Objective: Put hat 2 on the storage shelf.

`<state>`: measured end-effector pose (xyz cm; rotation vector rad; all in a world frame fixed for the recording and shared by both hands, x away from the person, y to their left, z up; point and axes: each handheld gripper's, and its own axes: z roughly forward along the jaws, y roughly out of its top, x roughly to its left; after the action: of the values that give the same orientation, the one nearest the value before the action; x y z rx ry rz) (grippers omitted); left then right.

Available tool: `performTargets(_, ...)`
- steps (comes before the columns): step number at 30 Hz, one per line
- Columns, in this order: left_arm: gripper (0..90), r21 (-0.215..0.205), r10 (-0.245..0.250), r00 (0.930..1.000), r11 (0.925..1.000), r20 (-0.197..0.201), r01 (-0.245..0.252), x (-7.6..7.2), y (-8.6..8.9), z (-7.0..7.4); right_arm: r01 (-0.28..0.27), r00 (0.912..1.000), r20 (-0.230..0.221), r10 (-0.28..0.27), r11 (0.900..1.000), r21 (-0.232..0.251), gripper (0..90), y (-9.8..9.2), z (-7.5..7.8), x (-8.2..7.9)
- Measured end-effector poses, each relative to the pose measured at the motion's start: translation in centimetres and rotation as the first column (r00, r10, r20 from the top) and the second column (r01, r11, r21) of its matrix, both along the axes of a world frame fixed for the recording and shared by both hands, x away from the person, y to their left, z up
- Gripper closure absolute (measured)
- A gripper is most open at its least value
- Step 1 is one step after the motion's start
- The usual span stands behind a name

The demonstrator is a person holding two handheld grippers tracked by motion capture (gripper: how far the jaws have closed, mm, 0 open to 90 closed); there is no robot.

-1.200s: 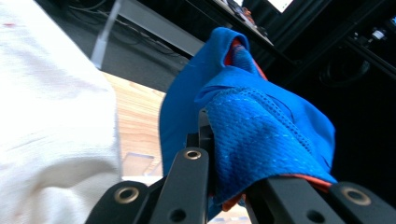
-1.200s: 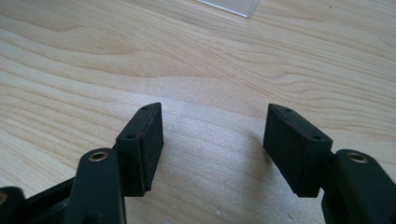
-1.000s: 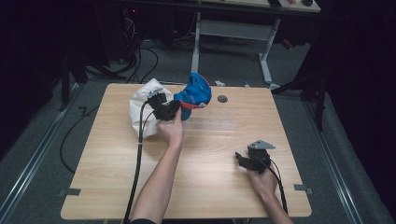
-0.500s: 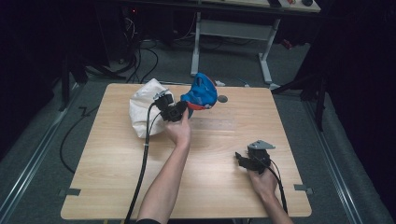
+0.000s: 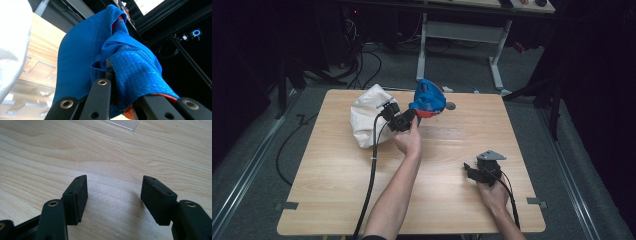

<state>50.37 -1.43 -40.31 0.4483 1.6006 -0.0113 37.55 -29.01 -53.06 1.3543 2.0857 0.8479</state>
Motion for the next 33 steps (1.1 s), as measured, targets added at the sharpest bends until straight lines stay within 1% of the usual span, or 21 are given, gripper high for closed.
performTargets(2,87.6,0.004,0.006,1.0,1.0,0.0,-0.006,-0.1,0.2,-0.5,0.0,1.0,0.0,0.0,1.0,0.0,38.6,0.0,0.0,0.0)
performTargets(3,87.6,0.013,0.008,1.0,0.9999,0.002,-0.008,-0.2,0.3,-0.8,0.0,1.0,0.001,0.0,1.0,-0.001,38.6,0.0,0.0,0.0)
performTargets(7,87.4,0.072,-0.004,0.9994,0.9974,0.034,0.002,-0.4,0.4,-1.3,-0.001,1.0,0.003,0.001,1.0,-0.003,38.6,0.1,0.0,0.0)
performTargets(10,86.6,0.116,-0.007,0.9993,0.9933,0.036,0.002,-0.4,0.7,-1.6,-0.002,1.0,0.002,0.002,1.0,-0.002,38.6,0.1,0.0,0.0)
performTargets(11,86.0,0.139,-0.01,0.9993,0.9903,0.036,0.005,-0.3,0.8,-1.8,-0.002,1.0,0.003,0.002,1.0,-0.003,38.6,0.1,0.0,0.0)
performTargets(12,85.3,0.168,-0.018,0.9993,0.9858,0.032,0.012,-0.3,0.9,-2.0,-0.001,1.0,0.002,0.001,1.0,-0.002,38.6,0.1,0.0,0.0)
performTargets(13,84.5,0.183,-0.022,0.9994,0.9829,0.027,0.017,-0.3,0.9,-2.2,0.0,1.0,0.001,0.0,1.0,-0.002,38.6,0.1,0.0,0.0)
performTargets(15,83.2,0.224,-0.03,0.9994,0.9743,0.016,0.026,-0.3,0.9,-2.7,0.0,1.0,0.002,0.0,1.0,-0.002,38.6,0.1,0.0,0.0)
performTargets(16,82.4,0.23,-0.028,0.9995,0.973,0.015,0.024,-0.3,0.9,-2.8,0.0,1.0,0.002,0.0,1.0,-0.002,38.6,0.1,0.0,0.0)
performTargets(17,81.6,0.244,-0.028,0.9994,0.9694,0.019,0.022,-0.3,1.0,-3.0,0.0,1.0,0.001,0.0,1.0,-0.001,38.6,0.1,0.0,0.0)
performTargets(18,80.8,0.264,-0.026,0.9994,0.9642,0.021,0.02,-0.3,1.1,-3.0,0.0,1.0,0.002,0.0,1.0,-0.002,38.6,0.1,0.0,0.0)
performTargets(19,80.6,0.276,-0.024,0.9994,0.9611,0.025,0.016,-0.3,1.1,-3.1,0.0,1.0,0.001,0.0,1.0,-0.001,38.6,0.1,0.0,0.0)
performTargets(21,78.8,0.297,-0.029,0.9994,0.9547,0.02,0.021,-0.3,1.4,-3.2,0.0,1.0,0.001,0.0,1.0,-0.001,38.6,0.1,0.0,0.0)
performTargets(22,75.7,0.311,-0.036,0.9992,0.9499,0.015,0.03,-0.3,1.4,-3.2,0.0,1.0,0.001,0.0,1.0,-0.001,38.6,0.1,0.0,0.0)
performTargets(23,70.8,0.322,-0.041,0.999,0.946,0.015,0.035,-0.4,1.5,-3.3,0.0,1.0,0.0,0.0,1.0,0.0,38.6,0.0,0.0,0.0)
performTargets(24,66.8,0.33,-0.044,0.9989,0.9431,0.015,0.037,-0.4,1.6,-3.3,-0.001,1.0,0.0,0.001,1.0,0.001,38.6,0.0,0.0,0.0)
performTargets(27,55.3,0.367,-0.067,0.9976,0.9285,0.015,0.057,-0.6,1.6,-3.4,-0.001,1.0,-0.002,0.001,1.0,0.003,38.6,0.0,0.0,0.0)
performTargets(29,49.7,0.388,-0.086,0.9961,0.9191,0.024,0.07,-0.8,1.7,-3.5,-0.001,1.0,-0.002,0.001,1.0,0.003,38.6,0.0,0.0,0.0)
performTargets(30,47.3,0.408,-0.095,0.995,0.91,0.031,0.074,-1.0,1.6,-3.5,-0.001,1.0,-0.001,0.001,1.0,0.002,38.6,0.0,0.0,0.0)
performTargets(32,43.8,0.435,-0.11,0.9932,0.8963,0.037,0.083,-1.3,1.6,-3.5,-0.001,1.0,-0.002,0.001,1.0,0.003,38.6,0.0,0.0,0.0)
performTargets(33,42.0,0.451,-0.12,0.9919,0.8882,0.04,0.089,-1.4,1.6,-3.4,-0.001,1.0,-0.002,0.001,1.0,0.003,38.6,0.0,0.0,0.0)
